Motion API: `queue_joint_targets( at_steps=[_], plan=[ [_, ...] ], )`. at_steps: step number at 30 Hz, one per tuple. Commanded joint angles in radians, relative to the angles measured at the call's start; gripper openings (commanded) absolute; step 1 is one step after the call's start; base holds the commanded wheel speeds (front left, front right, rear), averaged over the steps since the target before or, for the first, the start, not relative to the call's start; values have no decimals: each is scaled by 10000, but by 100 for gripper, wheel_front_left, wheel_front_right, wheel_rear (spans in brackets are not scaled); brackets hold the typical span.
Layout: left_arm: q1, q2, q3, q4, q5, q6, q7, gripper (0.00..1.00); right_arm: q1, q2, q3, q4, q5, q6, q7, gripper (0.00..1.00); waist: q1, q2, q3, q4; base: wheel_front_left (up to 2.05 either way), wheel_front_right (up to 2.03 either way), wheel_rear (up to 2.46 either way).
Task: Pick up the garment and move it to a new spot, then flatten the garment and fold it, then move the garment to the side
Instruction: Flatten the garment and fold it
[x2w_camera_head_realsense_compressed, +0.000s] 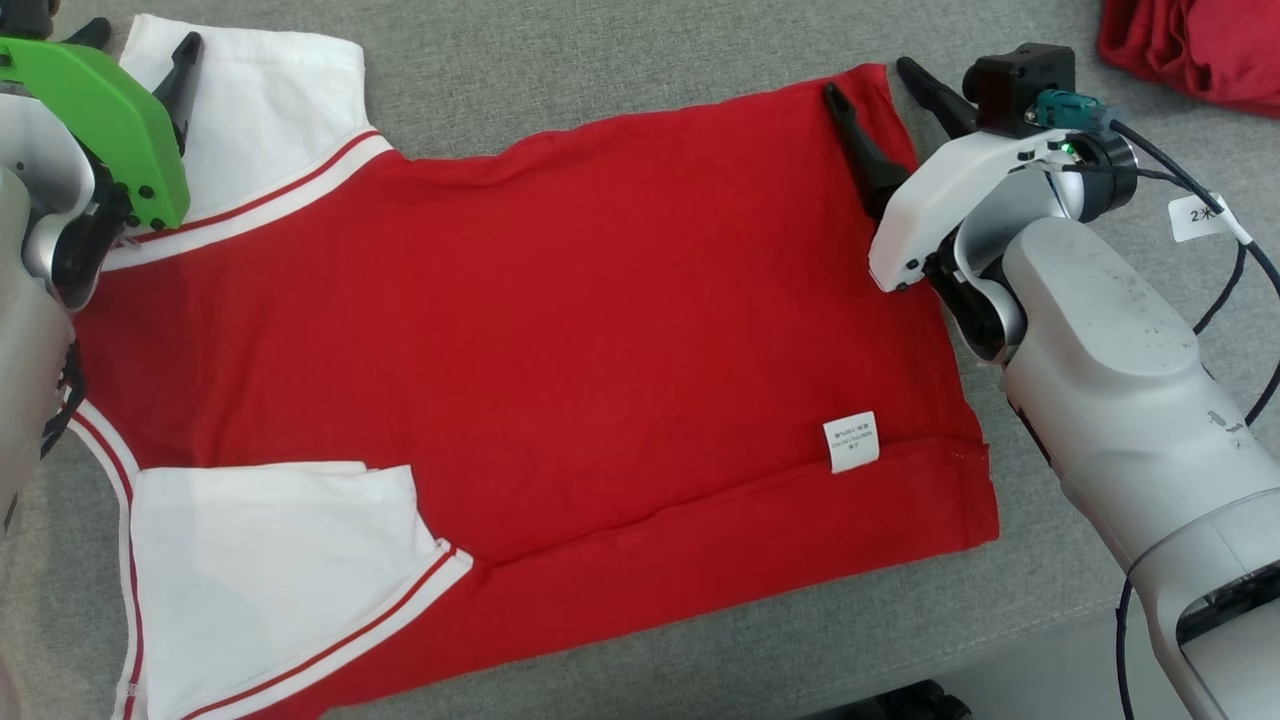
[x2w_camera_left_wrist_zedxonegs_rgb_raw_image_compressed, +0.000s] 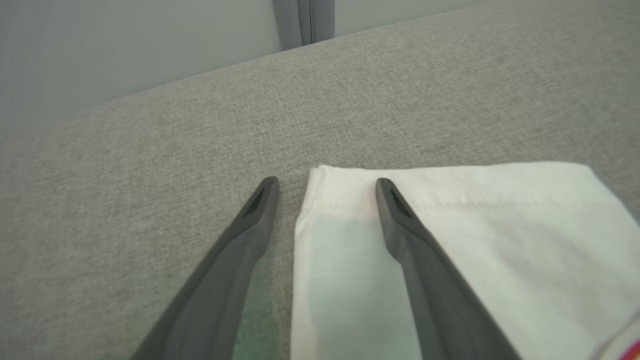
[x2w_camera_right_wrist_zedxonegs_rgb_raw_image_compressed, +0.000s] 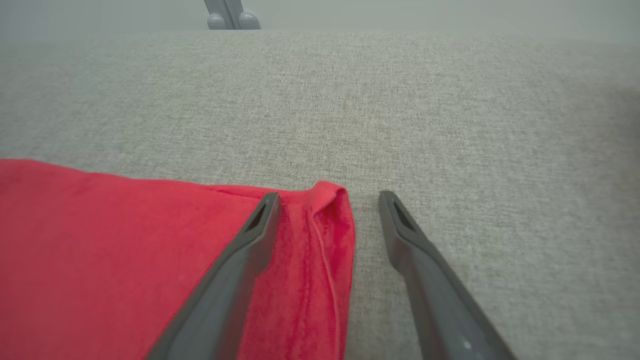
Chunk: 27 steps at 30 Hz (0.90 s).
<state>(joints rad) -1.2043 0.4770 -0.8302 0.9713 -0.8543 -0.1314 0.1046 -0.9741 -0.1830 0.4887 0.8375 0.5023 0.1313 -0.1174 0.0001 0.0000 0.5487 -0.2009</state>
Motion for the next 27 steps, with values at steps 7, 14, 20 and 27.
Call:
queue_joint_targets(
  at_steps=[7,14,20,27],
  plan=[
    [-366,-1,-606,87,-395,24,-176,0,-302,-3,416,493,332,-14,-128,100,-1,0,-37,52,0,0,0],
    [-630,-55,-948,96,-633,24,-960,0,-458,-152,688,879,692,-14,2,0,-1,0,-182,320,0,0,0],
    [-458,-46,-1245,-116,-976,24,-1599,0,-465,-444,802,956,875,-17,-222,0,-1,0,-473,540,0,0,0],
    [-42,24,-1556,-550,-1447,23,-2505,0,-146,-691,839,901,1150,-17,-792,0,-1,0,-1090,866,0,0,0]
  ],
)
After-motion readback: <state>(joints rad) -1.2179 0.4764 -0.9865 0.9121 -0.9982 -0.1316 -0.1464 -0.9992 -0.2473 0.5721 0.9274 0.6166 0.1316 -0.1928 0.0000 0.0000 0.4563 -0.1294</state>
